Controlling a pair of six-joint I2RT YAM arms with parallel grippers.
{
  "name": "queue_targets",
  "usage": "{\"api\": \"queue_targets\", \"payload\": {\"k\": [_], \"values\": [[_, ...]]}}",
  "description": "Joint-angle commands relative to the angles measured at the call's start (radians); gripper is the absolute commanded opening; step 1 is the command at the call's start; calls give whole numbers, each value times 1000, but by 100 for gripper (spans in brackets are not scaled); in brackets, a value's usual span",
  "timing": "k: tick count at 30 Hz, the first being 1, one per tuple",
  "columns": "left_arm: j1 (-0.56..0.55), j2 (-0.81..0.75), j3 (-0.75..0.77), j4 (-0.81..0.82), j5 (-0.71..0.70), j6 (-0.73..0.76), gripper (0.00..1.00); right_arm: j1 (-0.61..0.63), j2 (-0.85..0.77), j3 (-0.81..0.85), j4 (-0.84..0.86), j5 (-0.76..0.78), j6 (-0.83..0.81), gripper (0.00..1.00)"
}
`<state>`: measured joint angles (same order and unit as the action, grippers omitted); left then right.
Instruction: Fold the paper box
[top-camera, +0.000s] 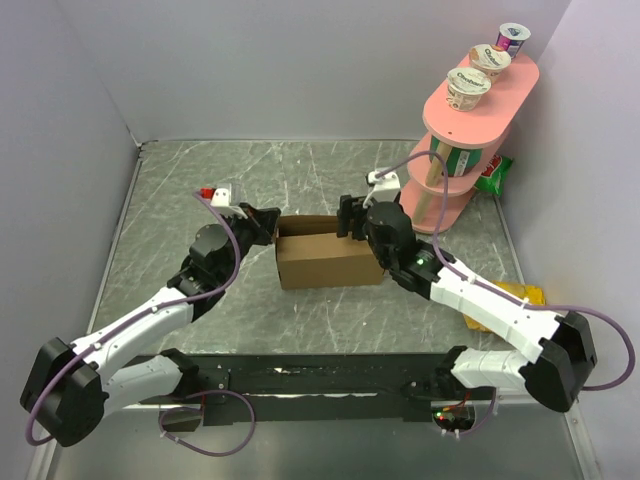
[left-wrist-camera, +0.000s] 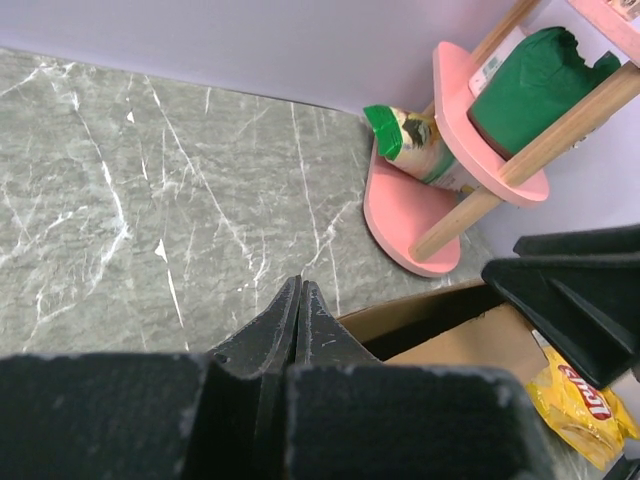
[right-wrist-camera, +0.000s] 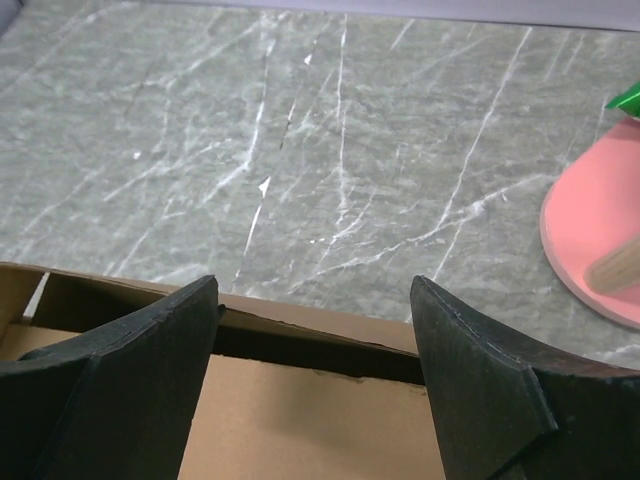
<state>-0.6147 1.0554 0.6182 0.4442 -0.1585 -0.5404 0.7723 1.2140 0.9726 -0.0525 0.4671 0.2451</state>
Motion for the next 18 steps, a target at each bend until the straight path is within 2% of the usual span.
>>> {"api": "queue_targets", "payload": {"k": [1,10,18], "values": [[-40,14,-60,-139,4,-4,1,31,-53,-80,-39,15,55,82],[-102,11,-92,-111,-64,-32,1,50,-97,-115,-178,19,132,81],[-163,-11,-155,-96,-182,-159,1,51,-108,-124,-202,48,134,81]]}}
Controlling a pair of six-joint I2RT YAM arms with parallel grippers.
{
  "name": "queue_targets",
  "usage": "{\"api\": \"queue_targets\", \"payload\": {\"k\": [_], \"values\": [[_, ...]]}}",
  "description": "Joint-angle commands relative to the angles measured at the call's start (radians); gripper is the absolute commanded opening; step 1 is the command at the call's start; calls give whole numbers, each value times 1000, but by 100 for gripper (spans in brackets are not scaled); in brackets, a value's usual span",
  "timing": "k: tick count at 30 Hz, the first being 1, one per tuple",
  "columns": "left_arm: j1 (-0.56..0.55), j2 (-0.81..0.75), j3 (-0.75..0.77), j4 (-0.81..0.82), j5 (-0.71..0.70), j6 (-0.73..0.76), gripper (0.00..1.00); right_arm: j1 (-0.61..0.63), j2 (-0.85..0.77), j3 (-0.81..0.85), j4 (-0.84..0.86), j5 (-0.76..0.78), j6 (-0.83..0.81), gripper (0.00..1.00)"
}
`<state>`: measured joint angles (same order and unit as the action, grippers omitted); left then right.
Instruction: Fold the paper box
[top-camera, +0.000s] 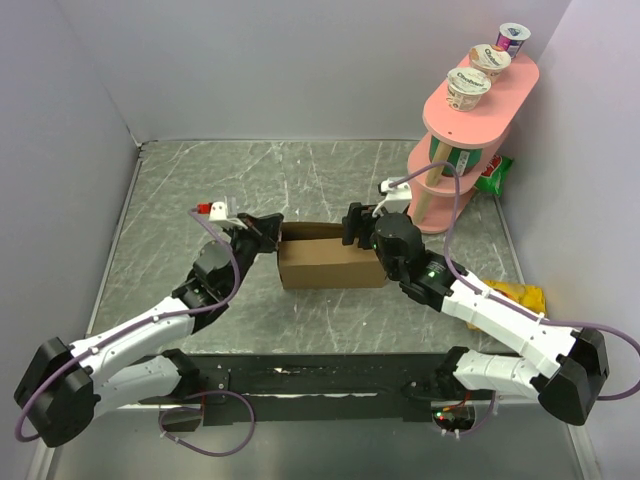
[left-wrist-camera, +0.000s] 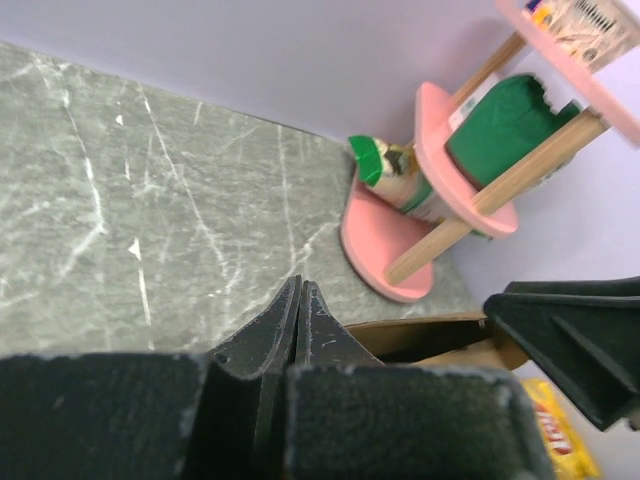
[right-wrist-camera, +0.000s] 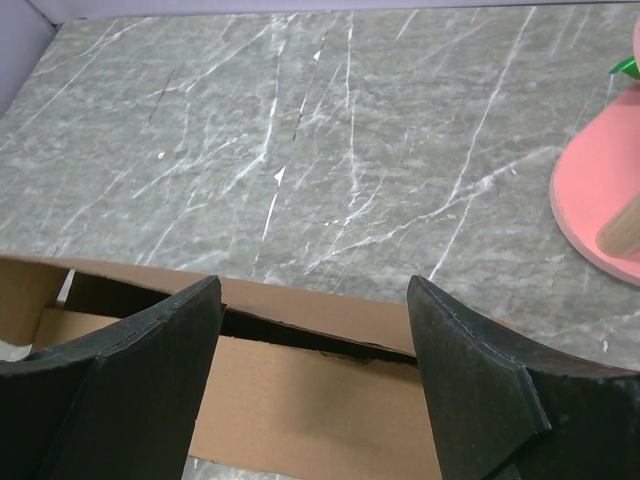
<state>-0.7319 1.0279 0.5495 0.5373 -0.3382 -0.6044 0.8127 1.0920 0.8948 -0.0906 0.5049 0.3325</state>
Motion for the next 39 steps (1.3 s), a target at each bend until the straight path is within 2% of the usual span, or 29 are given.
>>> {"api": "queue_targets", "payload": {"k": [1,5,9,14,19,23,24,27,28,31,39], "values": [[-50,11,-106,-169,-18,-109,1,9,17,-46,-166,14,46,81],[-64,8,-125,-151,-42,-173,1,11,31,-42,-167,12,53,81],[-72,29,-112,-137,-30,-172,1,11,34,-20,-190,-3,51,85],[-72,5,-118,-105,-42,-80,1,11,29,67,-262,-22,22,92],[-72,-31,-149,-45,17,60,1,0,77,218,-328,-43,-48,96],[-72,-28,-166,-25,59,87,1,-1,123,291,-330,-89,-114,99],[-72,-26,-169,-20,77,92,1,-7,126,293,-313,-115,-136,100],[-72,-8,-154,-17,113,117,1,-58,115,268,-230,-319,-229,100],[-72,-3,-146,-29,132,135,1,-70,103,259,-201,-445,-278,100],[-70,23,-108,-59,160,158,1,-96,89,257,-204,-601,-407,100],[-70,77,-63,-73,222,176,1,-124,95,216,-187,-749,-567,98]]}}
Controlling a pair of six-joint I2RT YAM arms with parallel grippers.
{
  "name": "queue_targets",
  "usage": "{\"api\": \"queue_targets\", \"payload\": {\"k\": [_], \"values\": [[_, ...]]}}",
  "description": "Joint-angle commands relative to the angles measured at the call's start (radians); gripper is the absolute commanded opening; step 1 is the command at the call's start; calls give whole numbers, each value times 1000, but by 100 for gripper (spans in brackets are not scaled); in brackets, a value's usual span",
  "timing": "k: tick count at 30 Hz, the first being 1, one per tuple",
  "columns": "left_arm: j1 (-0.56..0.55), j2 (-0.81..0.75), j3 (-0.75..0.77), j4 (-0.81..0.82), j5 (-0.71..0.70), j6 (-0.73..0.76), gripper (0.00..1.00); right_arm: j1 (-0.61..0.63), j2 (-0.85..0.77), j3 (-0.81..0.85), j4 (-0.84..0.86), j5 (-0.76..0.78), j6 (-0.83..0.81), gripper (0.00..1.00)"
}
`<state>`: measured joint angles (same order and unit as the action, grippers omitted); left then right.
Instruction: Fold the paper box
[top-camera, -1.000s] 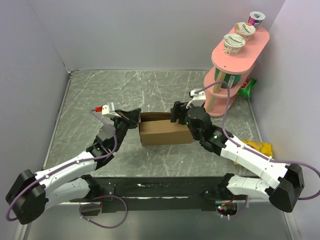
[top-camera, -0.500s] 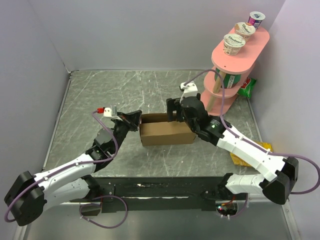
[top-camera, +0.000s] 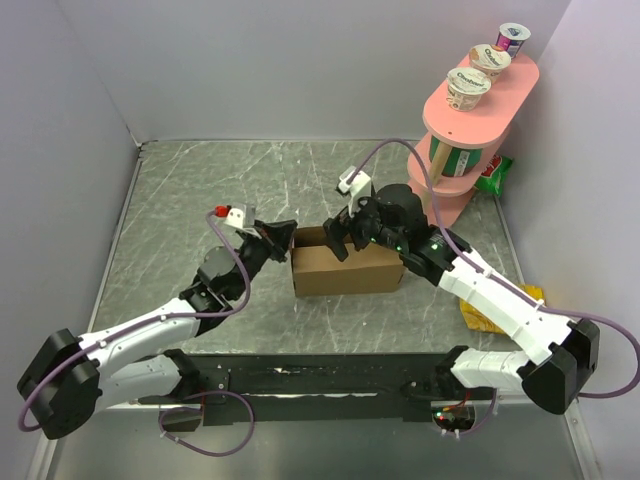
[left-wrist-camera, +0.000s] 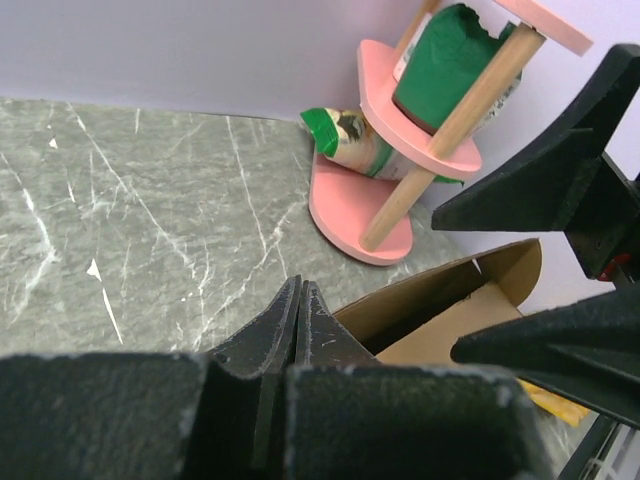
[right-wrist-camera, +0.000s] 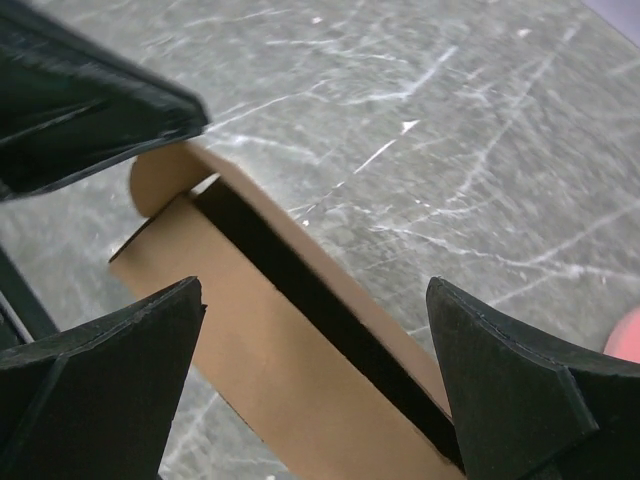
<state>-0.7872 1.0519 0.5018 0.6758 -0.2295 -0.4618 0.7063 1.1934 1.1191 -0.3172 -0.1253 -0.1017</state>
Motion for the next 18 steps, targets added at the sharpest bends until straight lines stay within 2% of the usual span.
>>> {"api": "queue_targets", "payload": {"k": [1,7,10,11,13,14,18], "values": [[-15,53,-16,-208,116,34,1,-18,1,-5,37,-116,-145,98],[-15,74,-3,-208,140,60,1,-24,55,-30,104,-69,-256,93],[-15,89,6,-206,154,64,1,-24,83,-13,92,-91,-300,81],[-15,92,10,-206,154,64,1,-22,89,-10,86,-99,-311,71],[-15,97,18,-219,145,66,1,-24,97,-13,73,-115,-332,61],[-15,103,26,-223,141,68,1,-21,94,-19,73,-120,-340,51],[-15,109,27,-223,121,45,1,10,54,-86,105,-82,-349,37]]}}
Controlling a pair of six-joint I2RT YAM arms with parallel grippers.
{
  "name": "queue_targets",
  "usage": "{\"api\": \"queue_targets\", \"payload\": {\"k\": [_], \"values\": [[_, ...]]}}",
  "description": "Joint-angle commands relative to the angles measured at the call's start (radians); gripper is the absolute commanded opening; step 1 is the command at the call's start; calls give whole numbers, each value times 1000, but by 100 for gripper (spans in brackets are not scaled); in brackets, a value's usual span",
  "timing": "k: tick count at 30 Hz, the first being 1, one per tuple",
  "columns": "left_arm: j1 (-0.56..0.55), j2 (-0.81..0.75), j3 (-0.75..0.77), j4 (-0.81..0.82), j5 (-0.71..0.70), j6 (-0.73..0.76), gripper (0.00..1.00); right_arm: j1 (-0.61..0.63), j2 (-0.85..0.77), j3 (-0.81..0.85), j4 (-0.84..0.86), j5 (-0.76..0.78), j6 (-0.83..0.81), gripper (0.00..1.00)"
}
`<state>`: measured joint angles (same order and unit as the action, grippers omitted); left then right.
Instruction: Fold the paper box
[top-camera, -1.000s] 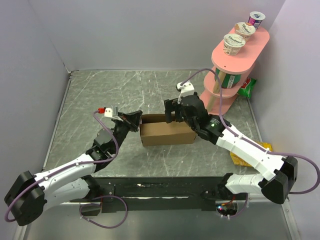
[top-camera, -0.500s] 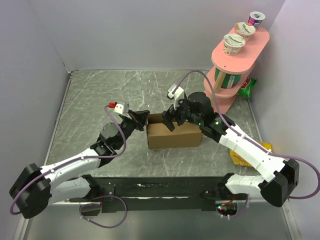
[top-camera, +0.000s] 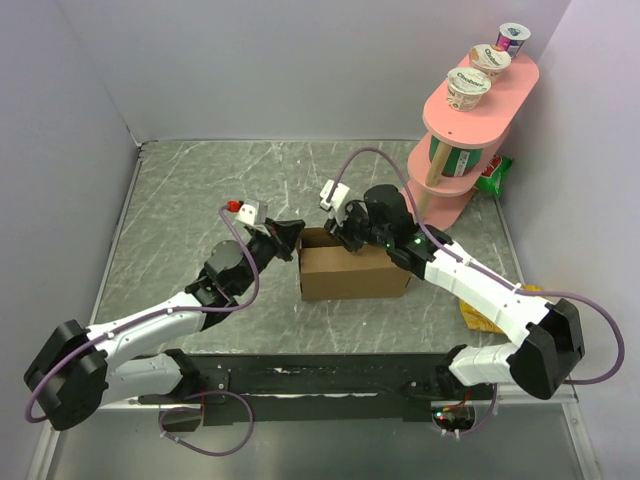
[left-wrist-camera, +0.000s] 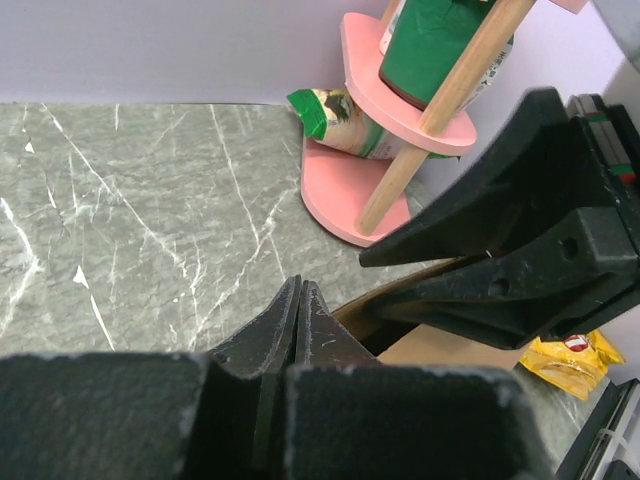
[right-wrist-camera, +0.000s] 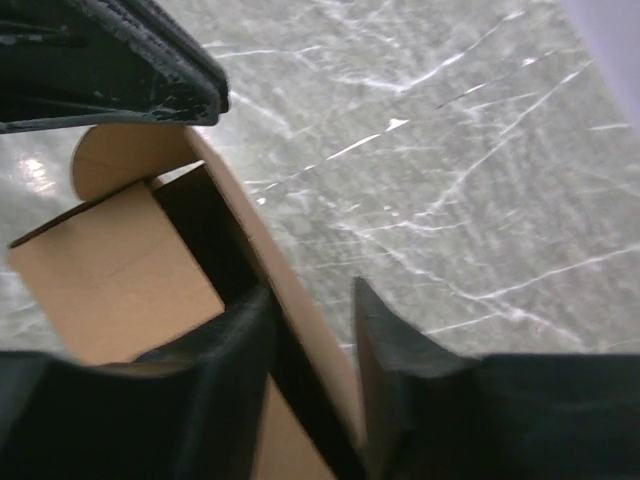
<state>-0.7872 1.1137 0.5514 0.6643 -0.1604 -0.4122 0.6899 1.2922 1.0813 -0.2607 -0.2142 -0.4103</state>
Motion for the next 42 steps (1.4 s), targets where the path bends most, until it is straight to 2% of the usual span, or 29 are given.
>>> {"api": "queue_targets", "payload": {"k": [1,6,9,11,12,17,18,21,25,28,31,38,42], "values": [[-15,51,-21,-212,45,-13,1,36,-51,-64,61,28,-44,35],[-15,60,-7,-210,42,-43,1,80,-97,-159,136,130,-50,26],[-15,57,-4,-204,56,-48,1,102,-108,-187,153,168,-48,25],[-15,54,-4,-201,70,-42,5,117,-110,-198,158,188,-53,25],[-15,52,-5,-201,73,-42,17,120,-110,-207,166,205,-55,24],[-15,20,4,-227,71,-39,46,145,-114,-231,186,254,-65,23],[-15,12,7,-235,62,-36,57,148,-117,-235,189,262,-67,22],[-15,-24,25,-282,27,-25,75,152,-120,-241,192,280,-70,20],[-15,-107,18,-362,-16,-8,84,152,-125,-244,190,288,-67,20],[-14,-176,-10,-399,-15,1,83,155,-128,-244,186,292,-68,20],[-12,-209,5,-430,39,6,75,157,-123,-236,181,295,-65,20],[-6,-106,159,-603,88,35,50,158,-110,-224,173,299,-67,20],[-3,-83,182,-575,96,44,48,158,-105,-224,170,300,-65,20]]}}
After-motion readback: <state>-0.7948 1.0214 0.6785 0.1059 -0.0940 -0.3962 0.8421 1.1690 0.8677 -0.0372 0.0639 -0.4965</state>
